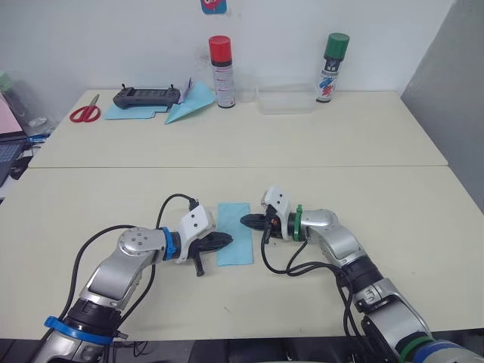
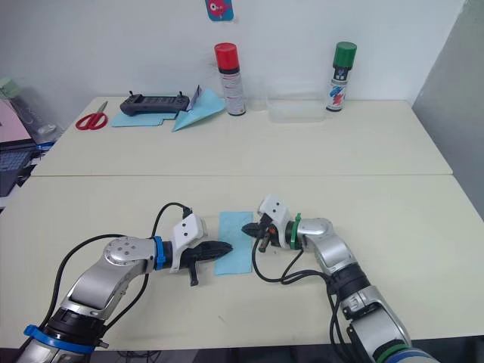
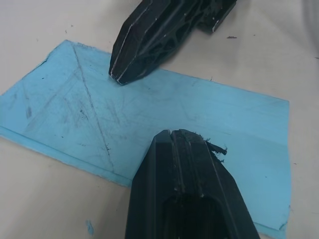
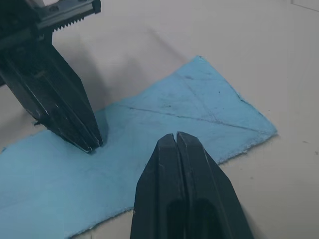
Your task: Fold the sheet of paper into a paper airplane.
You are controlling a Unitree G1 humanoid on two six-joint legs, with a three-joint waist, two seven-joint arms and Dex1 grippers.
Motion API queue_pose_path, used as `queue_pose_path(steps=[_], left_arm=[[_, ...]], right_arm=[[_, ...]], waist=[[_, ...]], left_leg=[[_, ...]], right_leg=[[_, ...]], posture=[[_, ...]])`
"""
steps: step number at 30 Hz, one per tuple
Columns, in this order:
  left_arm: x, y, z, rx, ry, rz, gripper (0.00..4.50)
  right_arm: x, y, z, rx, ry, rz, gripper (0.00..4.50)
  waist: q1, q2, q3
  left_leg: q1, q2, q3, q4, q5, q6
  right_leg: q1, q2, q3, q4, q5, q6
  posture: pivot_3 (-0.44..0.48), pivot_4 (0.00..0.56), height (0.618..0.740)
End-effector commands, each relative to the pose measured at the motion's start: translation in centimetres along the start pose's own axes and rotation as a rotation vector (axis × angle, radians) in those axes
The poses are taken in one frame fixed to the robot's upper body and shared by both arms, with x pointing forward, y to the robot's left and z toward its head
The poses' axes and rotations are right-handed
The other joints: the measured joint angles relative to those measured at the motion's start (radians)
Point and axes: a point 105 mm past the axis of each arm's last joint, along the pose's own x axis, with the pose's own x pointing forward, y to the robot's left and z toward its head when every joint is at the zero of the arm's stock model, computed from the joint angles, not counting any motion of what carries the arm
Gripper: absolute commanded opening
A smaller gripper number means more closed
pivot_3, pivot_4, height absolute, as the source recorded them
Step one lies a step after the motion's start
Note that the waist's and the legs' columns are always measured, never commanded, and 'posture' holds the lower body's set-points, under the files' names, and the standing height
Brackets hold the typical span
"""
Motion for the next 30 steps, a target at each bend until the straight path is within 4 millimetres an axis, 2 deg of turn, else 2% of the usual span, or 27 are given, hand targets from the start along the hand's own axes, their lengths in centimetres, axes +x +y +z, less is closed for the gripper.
queue_pose_path(steps=[1,4,11,17,21,22,24,26,30], left_arm=[[0.6,-1.2,-2.4,-0.055,0.093,-0.042,0.00],[0.6,-1.2,-2.5,-0.055,0.092,-0.040,0.00],[0.6,-1.6,-2.5,-0.064,0.089,-0.045,0.00],[0.8,-1.8,-2.7,-0.069,0.091,-0.052,0.00],[0.9,-1.8,-2.8,-0.069,0.094,-0.055,0.00],[0.9,-1.7,-2.8,-0.069,0.093,-0.053,0.00],[0.9,-1.5,-2.6,-0.063,0.089,-0.049,0.00],[0.8,-1.4,-2.4,-0.052,0.083,-0.049,0.00],[1.0,-1.2,-1.8,-0.048,0.058,-0.050,0.00]], right_arm=[[-0.8,3.0,-2.1,0.013,0.084,0.161,0.03],[-1.3,5.1,-2.9,0.052,0.129,0.242,0.03],[-2.4,6.7,-4.4,0.079,0.225,0.324,0.03],[-4.8,8.5,-5.7,0.157,0.302,0.450,0.03],[-5.9,8.8,-4.1,0.180,0.274,0.471,0.03],[-6.1,8.2,-3.4,0.163,0.252,0.442,0.03],[-6.1,6.2,-0.6,0.150,0.140,0.326,0.03],[-6.3,5.0,1.5,0.135,0.060,0.249,0.03],[-5.2,4.0,2.0,0.087,0.039,0.121,0.03]], waist=[[0.003,0.000,0.000],[0.004,-0.001,-0.003],[0.004,-0.001,-0.008],[0.008,-0.002,-0.010],[0.015,-0.002,-0.010],[0.017,-0.003,-0.011],[0.019,-0.003,-0.010],[0.020,-0.003,-0.009],[0.021,-0.003,-0.009]], left_leg=[[0.000,0.000,0.000,0.000,0.000,0.000],[0.001,0.000,0.000,-0.004,0.000,0.000],[0.003,0.000,0.000,-0.007,0.000,0.000],[0.003,0.000,0.000,-0.008,-0.001,-0.001],[0.002,0.000,-0.001,-0.008,-0.001,-0.001],[0.002,0.000,-0.001,-0.008,-0.001,-0.001],[0.002,0.000,-0.001,-0.008,-0.002,-0.002],[0.002,0.000,-0.001,-0.008,-0.001,-0.002],[0.002,0.000,-0.001,-0.008,-0.002,-0.002]], right_leg=[[0.000,0.000,0.000,0.000,0.000,0.000],[0.000,-0.001,0.000,-0.002,-0.002,0.000],[0.000,0.000,-0.001,-0.001,-0.004,-0.003],[0.001,-0.001,-0.002,-0.001,-0.007,-0.003],[0.001,-0.001,-0.002,-0.001,-0.008,-0.003],[0.001,-0.001,-0.003,-0.001,-0.008,-0.003],[0.001,-0.001,-0.003,-0.001,-0.009,-0.003],[0.000,-0.001,-0.003,-0.001,-0.008,-0.003],[0.000,-0.001,-0.003,-0.001,-0.008,-0.003]], posture=[[0.000,0.150,0.740],[0.000,0.150,0.740],[0.000,0.150,0.740],[0.000,0.150,0.740],[0.000,0.150,0.740],[0.000,0.150,0.740],[0.000,0.150,0.740],[0.000,0.150,0.740],[0.000,0.150,0.740]])
